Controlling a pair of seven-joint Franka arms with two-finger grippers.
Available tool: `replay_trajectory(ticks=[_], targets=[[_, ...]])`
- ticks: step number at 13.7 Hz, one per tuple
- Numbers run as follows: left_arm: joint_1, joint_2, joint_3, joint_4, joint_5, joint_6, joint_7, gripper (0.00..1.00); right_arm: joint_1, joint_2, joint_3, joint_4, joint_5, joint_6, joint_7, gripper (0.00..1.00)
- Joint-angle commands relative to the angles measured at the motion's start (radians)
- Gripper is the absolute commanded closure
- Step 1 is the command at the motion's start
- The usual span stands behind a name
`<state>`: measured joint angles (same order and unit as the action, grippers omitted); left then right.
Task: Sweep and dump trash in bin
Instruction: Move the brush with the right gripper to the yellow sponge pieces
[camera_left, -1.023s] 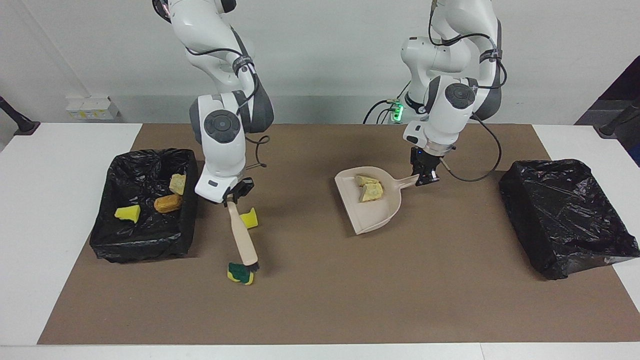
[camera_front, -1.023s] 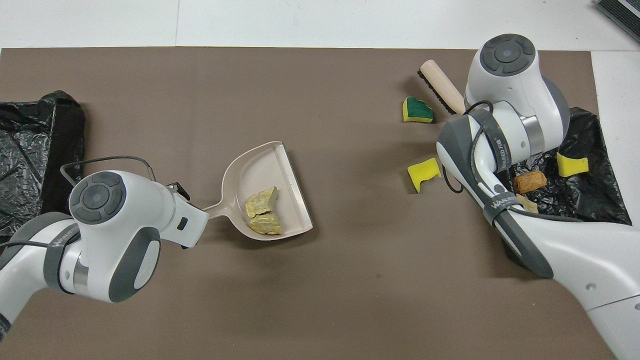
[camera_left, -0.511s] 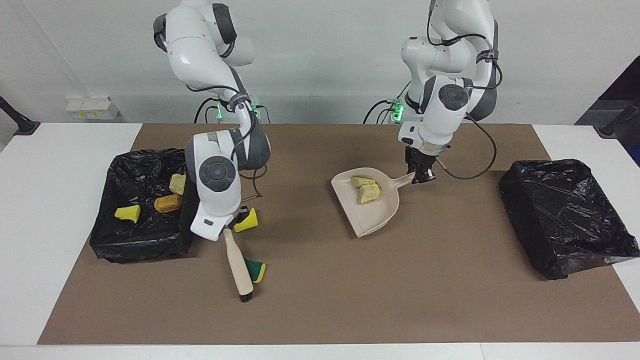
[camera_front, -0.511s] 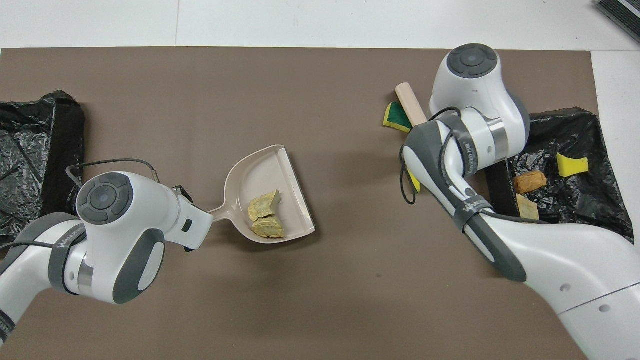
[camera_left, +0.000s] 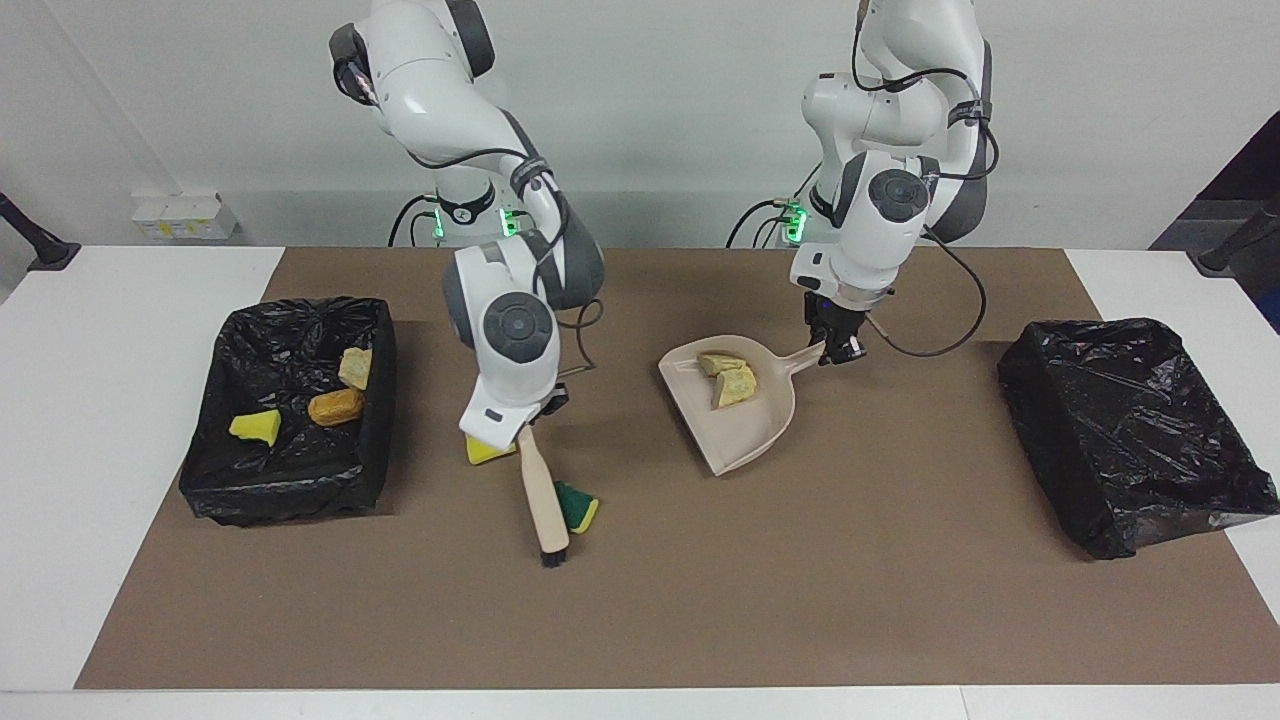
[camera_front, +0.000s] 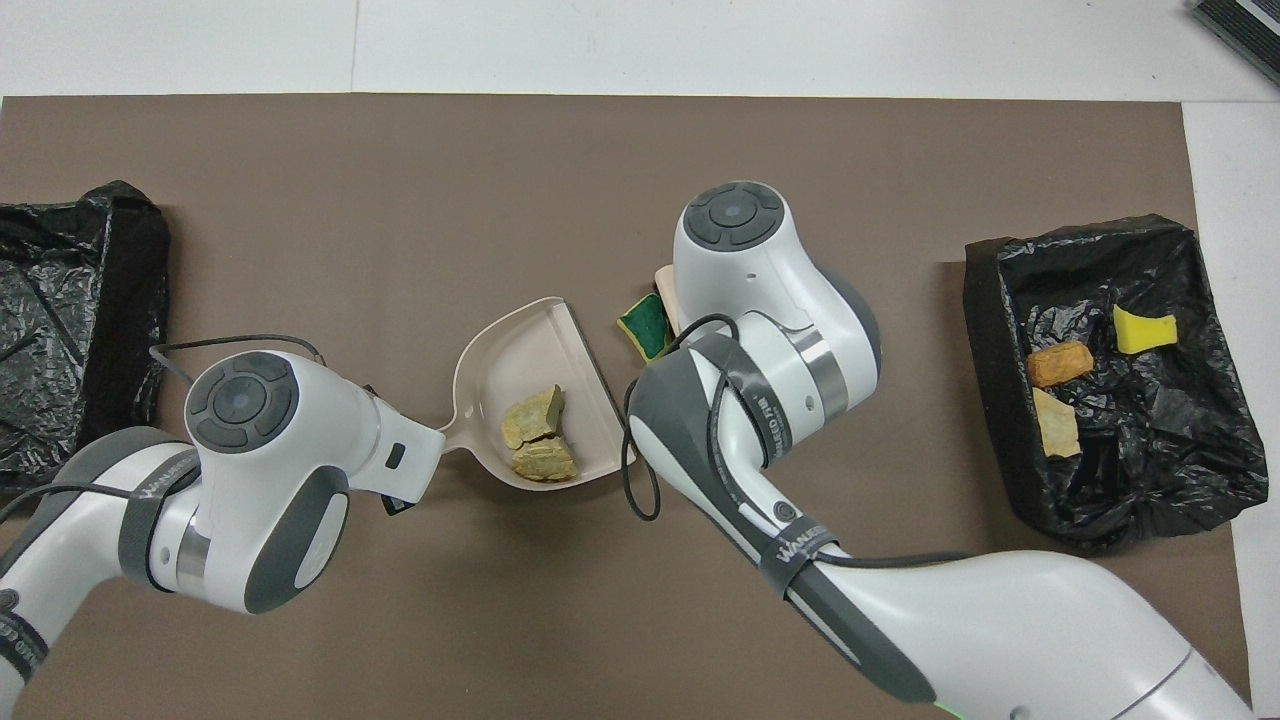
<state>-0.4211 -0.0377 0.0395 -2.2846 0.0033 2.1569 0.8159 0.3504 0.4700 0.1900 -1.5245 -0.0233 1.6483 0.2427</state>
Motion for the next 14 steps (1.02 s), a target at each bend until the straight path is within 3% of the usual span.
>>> replay_trajectory(ticks=[1, 3, 7, 9, 12, 14], targets=[[-0.065, 0.001, 0.010, -0.001, 0.111, -0.035, -0.165, 1.00, -0.049, -0.077, -0.007, -0.036, 0.031, -0.021, 0.026, 1.00], [-0.065, 0.002, 0.008, -0.001, 0.118, -0.031, -0.170, 1.00, -0.138, -0.114, -0.007, -0.036, 0.029, -0.036, -0.028, 1.00], [-0.065, 0.009, 0.008, 0.002, 0.118, -0.029, -0.170, 1.00, -0.292, -0.106, -0.012, -0.052, -0.006, 0.005, -0.071, 1.00], [-0.065, 0.010, 0.008, 0.004, 0.118, -0.029, -0.170, 1.00, -0.332, -0.152, -0.012, -0.165, -0.010, 0.062, -0.072, 1.00], [-0.065, 0.010, 0.008, 0.004, 0.118, -0.020, -0.170, 1.00, -0.315, -0.308, -0.012, -0.486, -0.012, 0.271, 0.018, 1.00], [-0.067, 0.010, 0.008, 0.002, 0.118, -0.022, -0.170, 1.00, -0.318, -0.324, -0.014, -0.526, -0.099, 0.320, 0.029, 1.00]])
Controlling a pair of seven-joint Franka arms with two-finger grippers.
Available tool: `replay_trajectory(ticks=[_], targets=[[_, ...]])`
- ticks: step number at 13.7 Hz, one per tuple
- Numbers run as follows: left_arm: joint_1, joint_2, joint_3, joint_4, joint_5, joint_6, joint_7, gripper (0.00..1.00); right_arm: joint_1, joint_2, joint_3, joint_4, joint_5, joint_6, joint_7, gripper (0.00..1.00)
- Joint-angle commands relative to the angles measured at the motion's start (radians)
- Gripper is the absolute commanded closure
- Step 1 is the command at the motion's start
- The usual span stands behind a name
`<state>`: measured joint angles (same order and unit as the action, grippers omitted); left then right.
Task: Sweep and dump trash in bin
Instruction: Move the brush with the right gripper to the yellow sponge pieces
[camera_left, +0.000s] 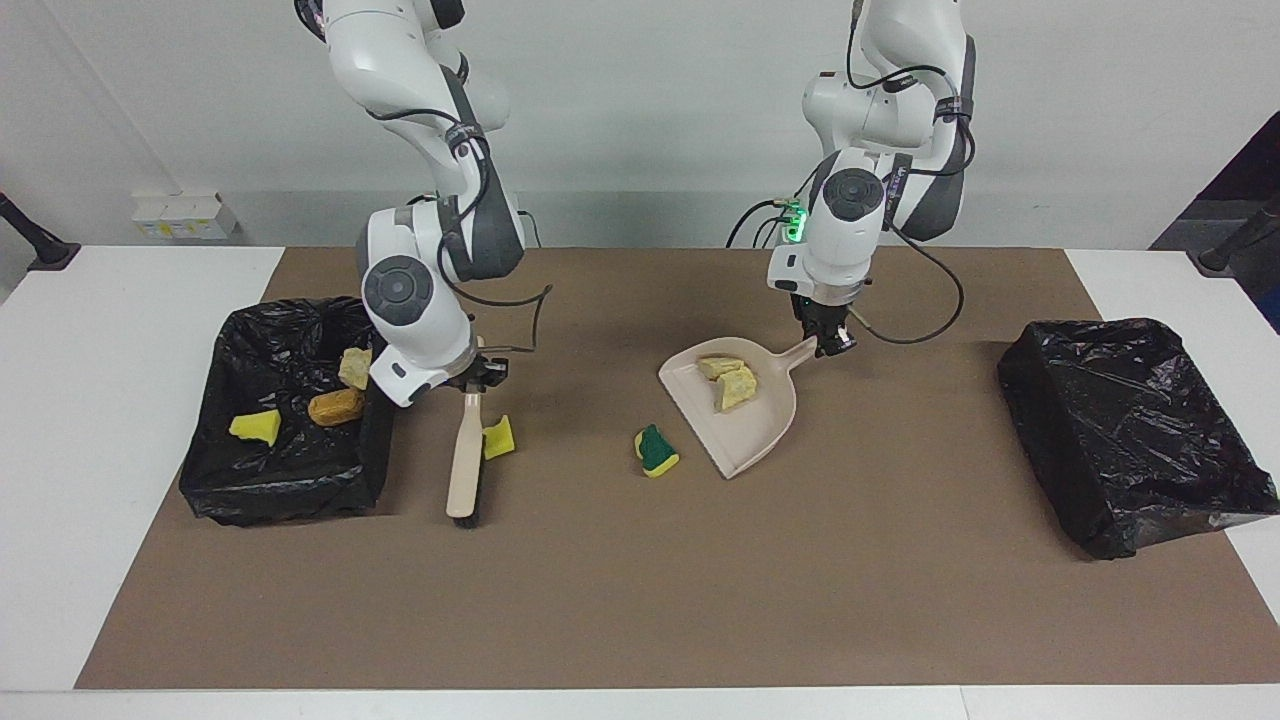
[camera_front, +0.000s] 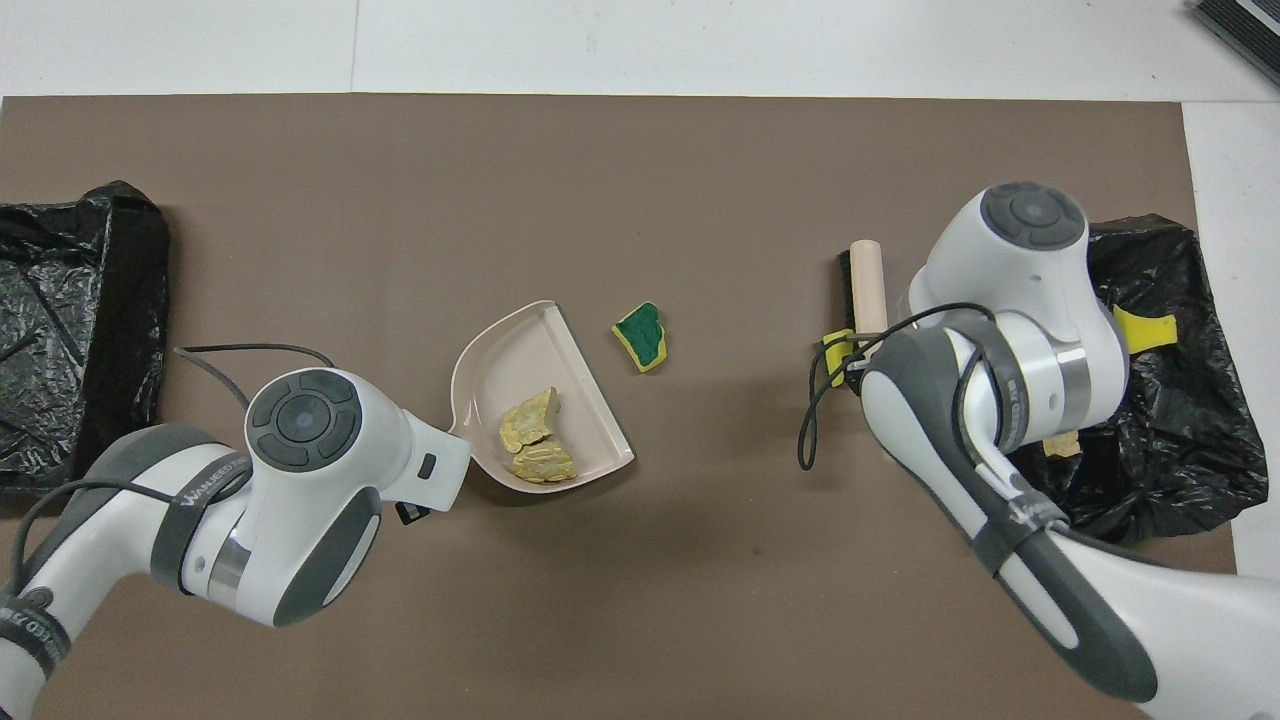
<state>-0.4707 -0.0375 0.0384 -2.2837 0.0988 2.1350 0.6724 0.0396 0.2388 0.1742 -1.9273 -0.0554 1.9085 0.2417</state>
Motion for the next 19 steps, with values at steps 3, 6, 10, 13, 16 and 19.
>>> replay_trajectory(ticks=[3, 6, 10, 13, 16, 19], targets=[[-0.017, 0.010, 0.009, 0.001, 0.022, 0.002, -0.027, 1.00, -0.001, -0.029, 0.013, 0.019, -0.081, -0.006, 0.103, 1.00], [-0.017, 0.010, 0.009, 0.001, 0.022, 0.003, -0.025, 1.00, 0.054, -0.048, 0.028, 0.097, -0.060, -0.142, 0.180, 1.00], [-0.016, 0.010, 0.008, 0.000, 0.022, 0.006, -0.025, 1.00, 0.040, -0.065, 0.025, 0.079, -0.078, -0.157, 0.159, 1.00], [-0.017, 0.010, 0.008, 0.001, 0.022, 0.006, -0.027, 1.00, 0.051, -0.064, 0.027, 0.120, -0.121, -0.176, 0.160, 1.00], [-0.016, 0.010, 0.008, 0.000, 0.021, 0.014, -0.028, 1.00, -0.004, -0.102, 0.025, 0.035, -0.121, -0.160, 0.067, 1.00], [-0.016, 0.010, 0.008, -0.002, 0.021, 0.023, -0.031, 1.00, -0.064, -0.173, 0.022, -0.106, -0.126, -0.074, -0.027, 1.00]])
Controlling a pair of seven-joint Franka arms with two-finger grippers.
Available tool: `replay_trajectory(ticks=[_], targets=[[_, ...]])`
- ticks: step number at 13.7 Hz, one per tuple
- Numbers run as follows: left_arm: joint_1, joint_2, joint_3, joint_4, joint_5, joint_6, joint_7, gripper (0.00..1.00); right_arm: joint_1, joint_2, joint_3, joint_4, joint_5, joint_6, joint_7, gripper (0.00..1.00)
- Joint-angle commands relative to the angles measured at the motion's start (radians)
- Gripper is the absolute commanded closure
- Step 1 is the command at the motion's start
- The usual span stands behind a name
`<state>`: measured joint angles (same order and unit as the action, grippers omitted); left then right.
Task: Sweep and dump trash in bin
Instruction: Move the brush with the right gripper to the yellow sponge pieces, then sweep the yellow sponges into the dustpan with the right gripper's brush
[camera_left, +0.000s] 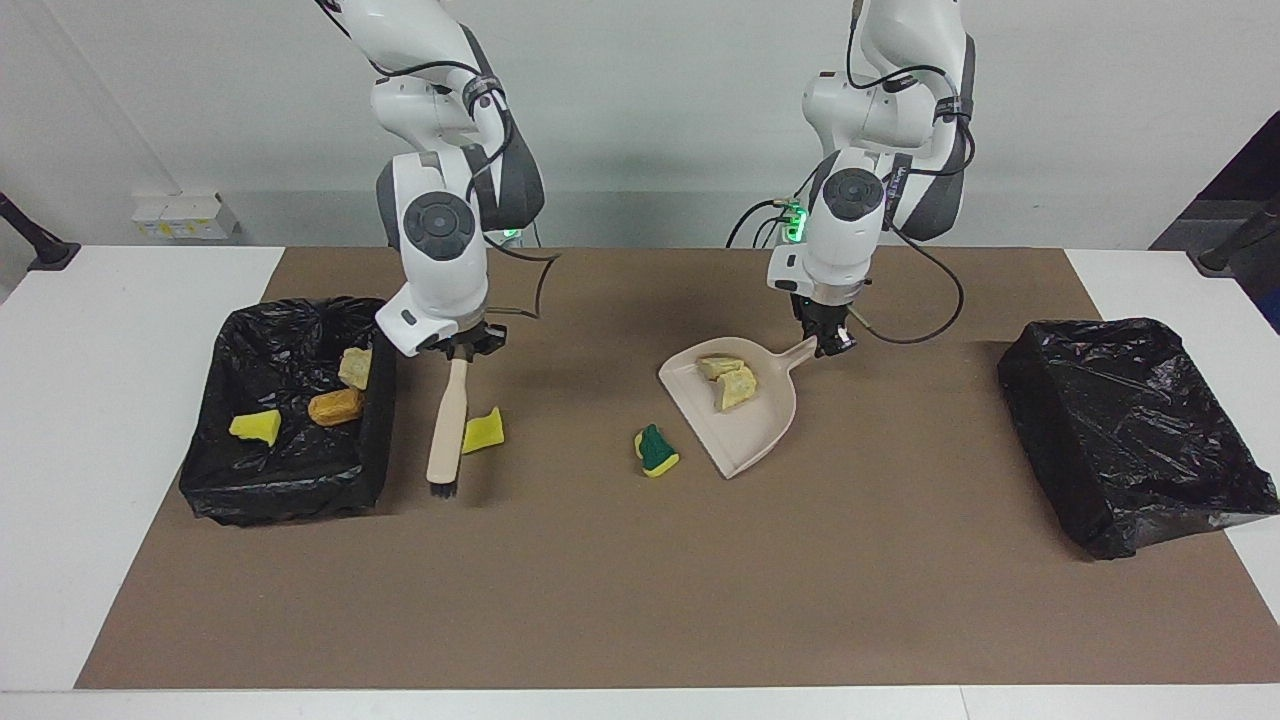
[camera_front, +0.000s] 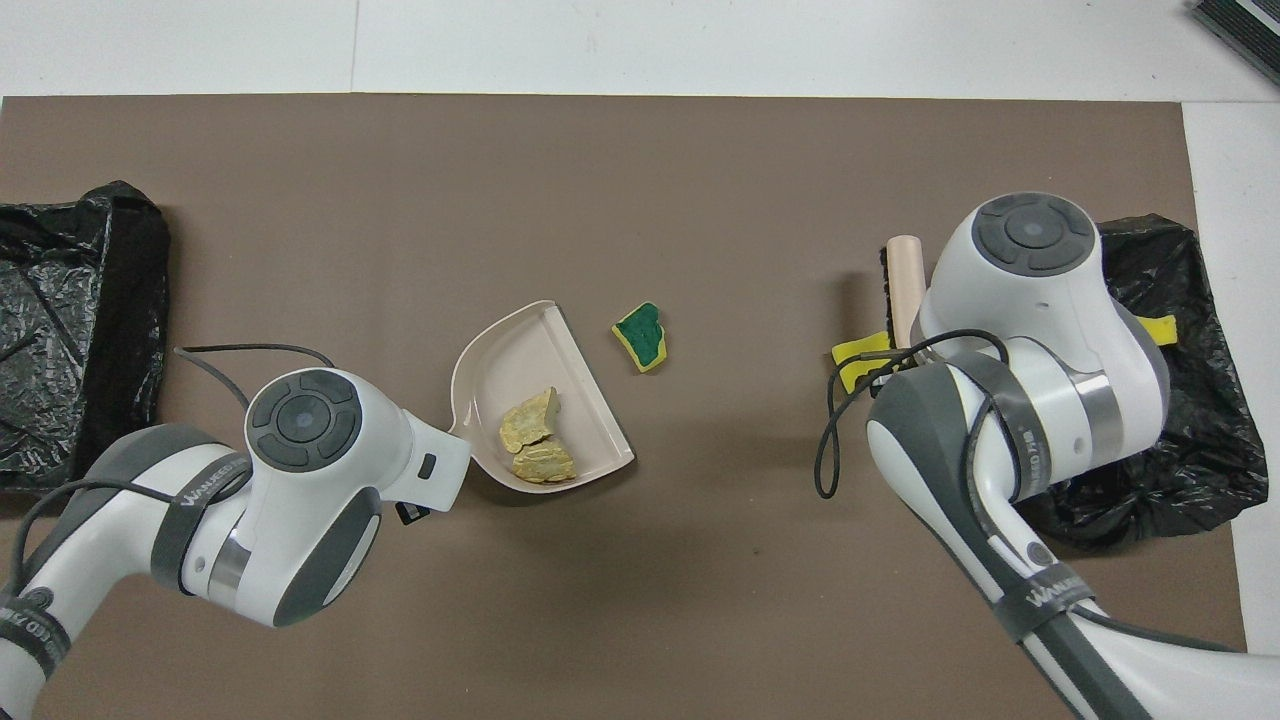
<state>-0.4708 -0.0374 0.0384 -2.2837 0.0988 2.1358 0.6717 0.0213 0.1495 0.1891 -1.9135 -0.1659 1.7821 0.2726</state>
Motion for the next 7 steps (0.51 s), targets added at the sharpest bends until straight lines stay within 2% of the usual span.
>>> replay_trajectory(ticks=[1, 3, 5, 7], targets=[[-0.017, 0.010, 0.008, -0.002, 0.021, 0.024, -0.029, 1.00, -0.046, -0.099, 0.007, -0.145, -0.023, 0.057, -0.059, 1.00], [-0.017, 0.010, 0.008, -0.002, 0.021, 0.021, -0.027, 1.00, -0.046, -0.097, 0.009, -0.179, -0.029, 0.085, -0.061, 1.00], [-0.019, 0.010, 0.008, 0.000, 0.021, 0.015, -0.027, 1.00, -0.029, -0.058, 0.012, -0.180, -0.011, 0.096, -0.064, 1.00], [-0.019, 0.014, 0.009, 0.010, 0.022, -0.014, -0.026, 1.00, 0.049, -0.027, 0.012, -0.173, 0.053, 0.100, -0.064, 1.00]])
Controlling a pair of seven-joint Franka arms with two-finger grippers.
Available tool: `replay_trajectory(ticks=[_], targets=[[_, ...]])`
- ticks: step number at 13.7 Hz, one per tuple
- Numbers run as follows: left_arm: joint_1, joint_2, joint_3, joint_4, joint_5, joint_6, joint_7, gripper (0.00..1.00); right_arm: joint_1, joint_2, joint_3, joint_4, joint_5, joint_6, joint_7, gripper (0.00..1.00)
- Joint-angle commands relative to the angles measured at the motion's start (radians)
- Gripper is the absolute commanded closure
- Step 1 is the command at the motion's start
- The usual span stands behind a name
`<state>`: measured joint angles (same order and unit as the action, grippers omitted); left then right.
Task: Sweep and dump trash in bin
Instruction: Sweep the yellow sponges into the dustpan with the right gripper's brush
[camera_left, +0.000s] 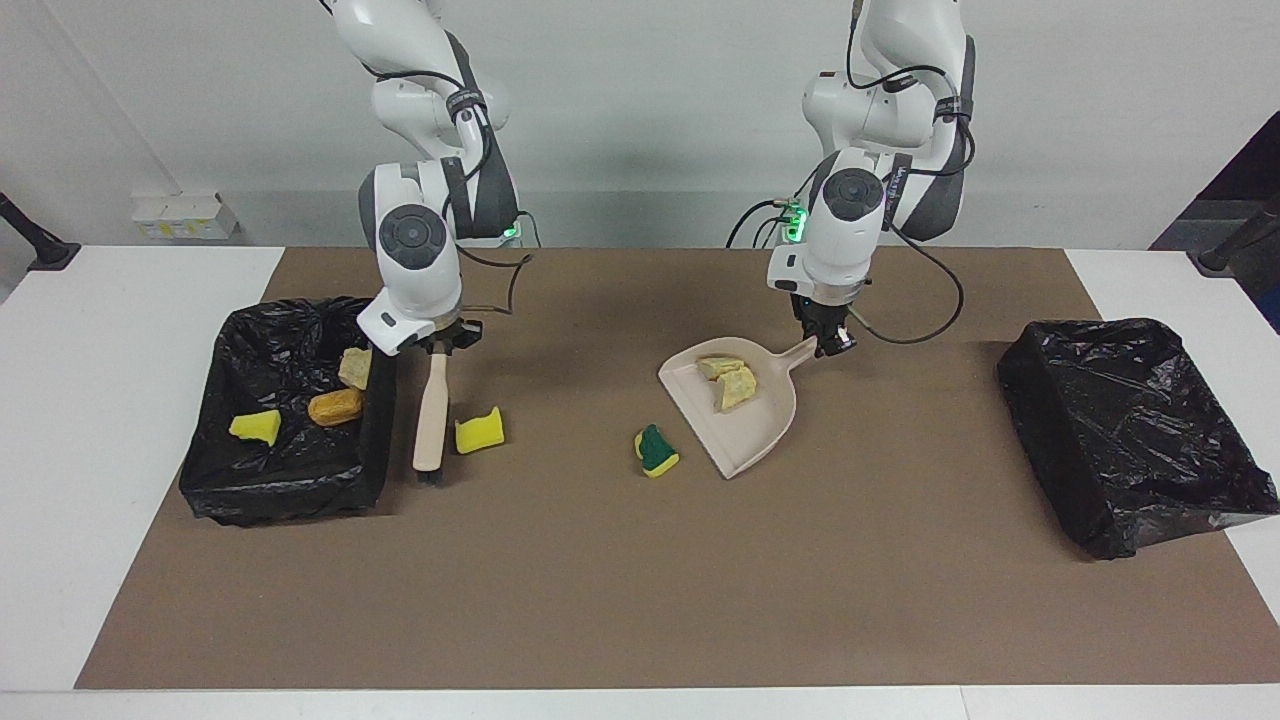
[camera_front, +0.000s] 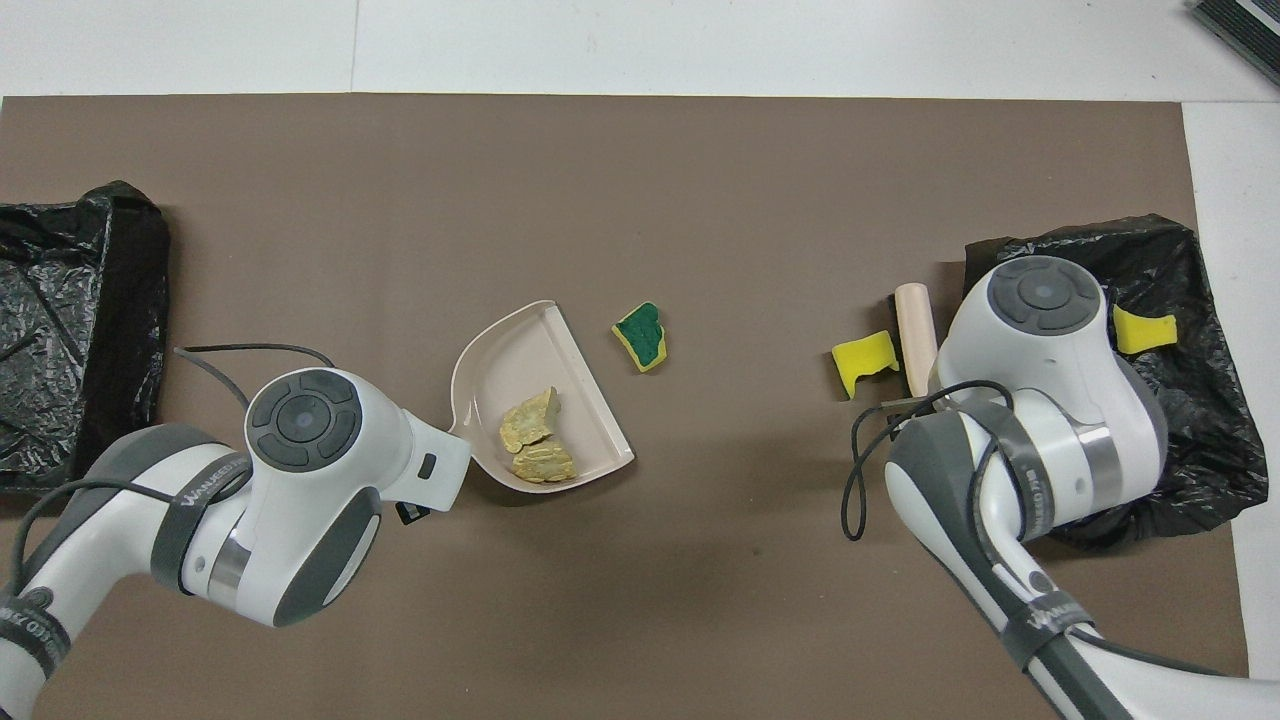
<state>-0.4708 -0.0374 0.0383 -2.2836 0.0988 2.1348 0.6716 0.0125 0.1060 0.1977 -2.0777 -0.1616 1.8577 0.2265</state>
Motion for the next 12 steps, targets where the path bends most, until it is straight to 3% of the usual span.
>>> replay_trajectory(ticks=[1, 9, 12], targets=[[-0.018, 0.017, 0.009, 0.024, 0.025, -0.036, -0.026, 1.00, 0.087, 0.039, 0.003, 0.025, 0.078, 0.023, -0.016, 1.00], [-0.009, 0.028, 0.009, 0.032, 0.044, -0.023, 0.120, 1.00, 0.335, 0.260, 0.003, 0.274, 0.318, 0.090, 0.037, 1.00], [-0.018, 0.059, 0.009, 0.032, 0.044, 0.005, 0.134, 1.00, 0.414, 0.253, 0.006, 0.265, 0.355, 0.100, 0.045, 1.00]])
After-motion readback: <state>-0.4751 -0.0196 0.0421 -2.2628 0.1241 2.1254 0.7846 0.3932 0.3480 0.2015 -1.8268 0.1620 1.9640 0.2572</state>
